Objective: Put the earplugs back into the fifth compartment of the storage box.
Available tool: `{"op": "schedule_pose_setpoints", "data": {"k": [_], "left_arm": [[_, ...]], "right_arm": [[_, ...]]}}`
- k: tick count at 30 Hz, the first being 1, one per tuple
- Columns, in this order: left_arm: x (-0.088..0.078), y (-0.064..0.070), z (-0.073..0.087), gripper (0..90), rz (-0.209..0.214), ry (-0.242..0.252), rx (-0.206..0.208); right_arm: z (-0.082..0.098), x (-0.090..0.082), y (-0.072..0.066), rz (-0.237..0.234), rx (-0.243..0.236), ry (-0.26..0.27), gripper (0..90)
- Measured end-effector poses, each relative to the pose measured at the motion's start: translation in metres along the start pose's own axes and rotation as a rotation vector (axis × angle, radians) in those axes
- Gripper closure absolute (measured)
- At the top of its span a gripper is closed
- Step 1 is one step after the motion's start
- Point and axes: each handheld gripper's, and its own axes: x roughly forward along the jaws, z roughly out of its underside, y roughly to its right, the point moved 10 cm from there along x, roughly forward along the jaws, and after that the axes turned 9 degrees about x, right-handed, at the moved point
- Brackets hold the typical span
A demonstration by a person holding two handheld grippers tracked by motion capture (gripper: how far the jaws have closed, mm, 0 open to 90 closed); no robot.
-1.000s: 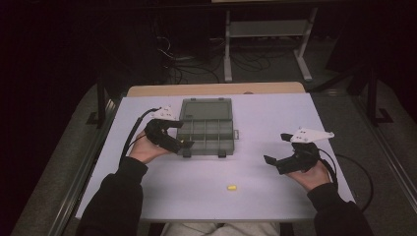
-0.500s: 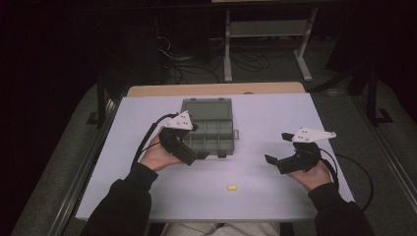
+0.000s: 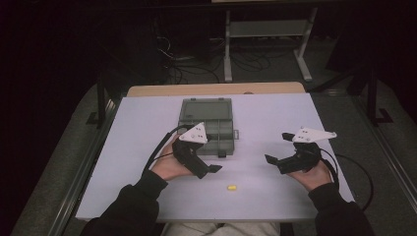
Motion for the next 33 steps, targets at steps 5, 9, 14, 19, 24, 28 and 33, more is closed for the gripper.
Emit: {"op": "schedule_pose_setpoints", "data": {"k": [5, 9, 14, 19, 24, 28, 33], "left_arm": [[0.005, 0.012, -0.002, 0.0, 0.025, 0.010, 0.015], [0.011, 0.018, -0.001, 0.0, 0.033, 0.009, 0.017], [0.019, 0.027, 0.002, 0.1, 0.063, 0.014, 0.007], [0.032, 0.040, 0.006, 0.0, 0.098, -0.016, 0.033], [0.040, 0.048, 0.008, 0.2, 0.128, -0.025, 0.038], [0.047, 0.056, 0.012, 0.4, 0.156, -0.057, 0.053], [0.053, 0.063, 0.015, 4.2, 0.181, -0.068, 0.065]], "right_arm": [[0.000, 0.000, 0.000, 0.002, -0.005, 0.000, 0.0], [0.000, -0.001, 0.000, 0.003, -0.003, -0.001, 0.0], [0.000, 0.000, -0.001, 0.002, -0.007, -0.004, 0.0], [0.000, -0.001, -0.001, 0.001, -0.008, -0.002, 0.0], [0.000, 0.000, -0.001, 0.001, -0.008, -0.004, 0.0], [0.000, -0.001, -0.002, 0.002, -0.009, -0.003, 0.0], [0.000, -0.001, -0.001, 0.002, -0.010, -0.002, 0.0]]}}
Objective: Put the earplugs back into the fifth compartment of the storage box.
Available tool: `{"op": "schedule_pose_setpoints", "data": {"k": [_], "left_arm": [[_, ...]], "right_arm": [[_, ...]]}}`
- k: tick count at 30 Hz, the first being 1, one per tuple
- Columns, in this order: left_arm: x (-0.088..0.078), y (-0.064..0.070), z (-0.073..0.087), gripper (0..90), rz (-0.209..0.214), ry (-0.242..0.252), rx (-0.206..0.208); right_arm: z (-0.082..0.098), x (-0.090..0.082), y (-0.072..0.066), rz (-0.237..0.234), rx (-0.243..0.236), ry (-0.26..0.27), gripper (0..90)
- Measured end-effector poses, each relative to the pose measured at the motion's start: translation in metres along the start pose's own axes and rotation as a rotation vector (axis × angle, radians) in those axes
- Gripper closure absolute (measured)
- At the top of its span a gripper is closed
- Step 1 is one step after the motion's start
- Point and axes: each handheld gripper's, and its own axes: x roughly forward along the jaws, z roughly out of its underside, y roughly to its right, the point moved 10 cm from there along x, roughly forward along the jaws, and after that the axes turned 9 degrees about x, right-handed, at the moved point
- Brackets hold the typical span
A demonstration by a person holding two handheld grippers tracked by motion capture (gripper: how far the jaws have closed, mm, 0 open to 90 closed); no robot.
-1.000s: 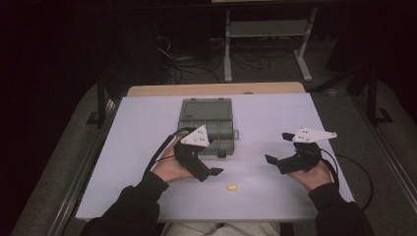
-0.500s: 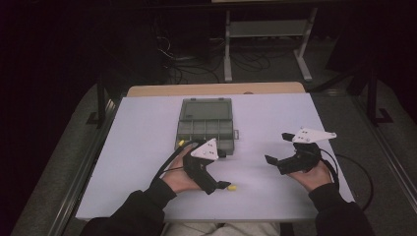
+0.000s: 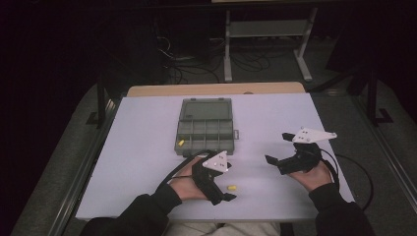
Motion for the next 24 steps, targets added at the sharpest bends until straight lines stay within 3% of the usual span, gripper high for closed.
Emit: {"op": "schedule_pose_setpoints", "data": {"k": [10, 11, 15, 24], "left_arm": [[0.015, 0.008, 0.010, 15.4, 0.026, -0.045, 0.023], [0.018, 0.009, 0.012, 20.2, 0.028, -0.061, 0.044], [0.020, 0.008, 0.013, 32.5, 0.015, -0.064, 0.049], [0.025, 0.004, 0.020, 50.7, -0.002, -0.098, 0.039]], "right_arm": [[0.000, 0.000, -0.001, -0.001, -0.001, 0.000, 0.0], [0.000, 0.001, -0.001, -0.002, -0.002, -0.002, 0.0], [0.000, 0.000, -0.002, -0.004, -0.002, 0.000, 0.0], [-0.001, 0.000, -0.002, -0.005, -0.003, 0.003, 0.0]]}}
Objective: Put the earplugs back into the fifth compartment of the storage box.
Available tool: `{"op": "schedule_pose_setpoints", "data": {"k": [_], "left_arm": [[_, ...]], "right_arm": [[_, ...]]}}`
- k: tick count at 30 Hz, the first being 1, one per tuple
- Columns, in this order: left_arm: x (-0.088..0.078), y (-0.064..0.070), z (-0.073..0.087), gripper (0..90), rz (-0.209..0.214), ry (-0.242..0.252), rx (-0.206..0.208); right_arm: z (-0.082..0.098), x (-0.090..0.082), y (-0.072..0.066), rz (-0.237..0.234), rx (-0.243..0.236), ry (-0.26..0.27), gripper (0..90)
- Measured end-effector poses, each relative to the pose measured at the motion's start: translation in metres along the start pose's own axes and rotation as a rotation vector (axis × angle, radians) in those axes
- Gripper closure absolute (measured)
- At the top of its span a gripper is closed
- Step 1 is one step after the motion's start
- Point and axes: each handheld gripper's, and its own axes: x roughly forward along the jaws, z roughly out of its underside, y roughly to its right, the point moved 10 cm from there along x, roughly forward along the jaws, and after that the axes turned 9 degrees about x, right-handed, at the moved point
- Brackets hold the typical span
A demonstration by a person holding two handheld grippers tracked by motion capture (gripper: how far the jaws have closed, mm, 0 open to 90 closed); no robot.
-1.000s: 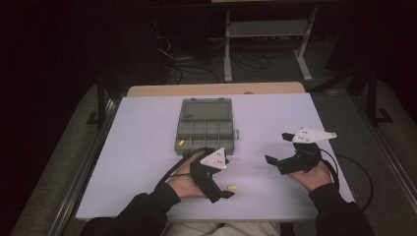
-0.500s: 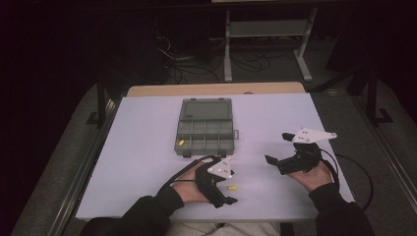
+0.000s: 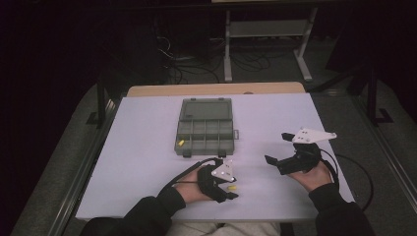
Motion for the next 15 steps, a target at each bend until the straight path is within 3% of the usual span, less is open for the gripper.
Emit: {"op": "schedule_pose_setpoints", "data": {"k": [5, 15], "left_arm": [[0.0051, -0.0008, 0.0056, 57.0, -0.006, -0.039, 0.004], [0.0096, -0.0030, 0.0104, 73.8, -0.005, -0.056, -0.016]], "right_arm": [[-0.0003, -0.0003, 0.0000, -0.001, 0.000, 0.002, 0.0], [-0.0011, -0.0010, 0.0001, 0.000, -0.002, 0.006, 0.0]]}}
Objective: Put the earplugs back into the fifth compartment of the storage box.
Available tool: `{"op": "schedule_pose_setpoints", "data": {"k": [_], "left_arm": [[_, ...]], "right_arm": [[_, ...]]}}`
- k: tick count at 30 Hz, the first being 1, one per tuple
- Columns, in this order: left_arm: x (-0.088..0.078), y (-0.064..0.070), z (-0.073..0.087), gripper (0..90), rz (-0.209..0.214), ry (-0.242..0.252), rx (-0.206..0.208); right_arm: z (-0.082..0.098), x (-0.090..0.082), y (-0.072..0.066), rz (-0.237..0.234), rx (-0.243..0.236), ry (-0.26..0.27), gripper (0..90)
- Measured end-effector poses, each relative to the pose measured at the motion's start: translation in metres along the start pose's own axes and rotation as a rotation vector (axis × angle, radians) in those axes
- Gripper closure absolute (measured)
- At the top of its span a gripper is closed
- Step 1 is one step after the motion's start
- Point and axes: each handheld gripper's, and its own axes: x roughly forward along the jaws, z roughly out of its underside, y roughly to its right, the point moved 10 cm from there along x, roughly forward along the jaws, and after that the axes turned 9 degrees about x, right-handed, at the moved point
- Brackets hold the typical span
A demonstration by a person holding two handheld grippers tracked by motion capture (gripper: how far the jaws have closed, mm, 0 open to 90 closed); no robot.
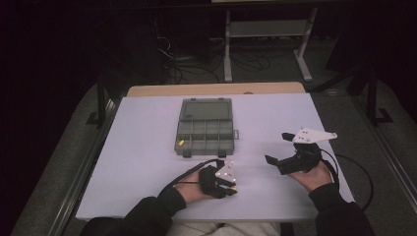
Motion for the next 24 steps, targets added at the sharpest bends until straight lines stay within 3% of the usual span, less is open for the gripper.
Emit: {"op": "schedule_pose_setpoints", "data": {"k": [4, 11, 20, 24], "left_arm": [[0.000, -0.001, 0.001, 79.8, -0.001, 0.001, 0.004], [-0.003, 0.000, -0.003, 81.7, 0.003, 0.017, 0.008], [-0.027, -0.007, -0.014, 82.2, -0.018, 0.068, 0.009], [-0.044, -0.016, -0.017, 82.1, -0.050, 0.100, 0.002]], "right_arm": [[0.000, 0.000, 0.000, 0.000, 0.001, 0.003, 0.0], [0.000, 0.000, 0.000, -0.001, 0.000, 0.001, 0.0], [-0.001, -0.001, 0.000, -0.001, 0.004, 0.006, 0.0], [-0.001, -0.001, 0.001, -0.002, 0.006, 0.006, 0.0]]}}
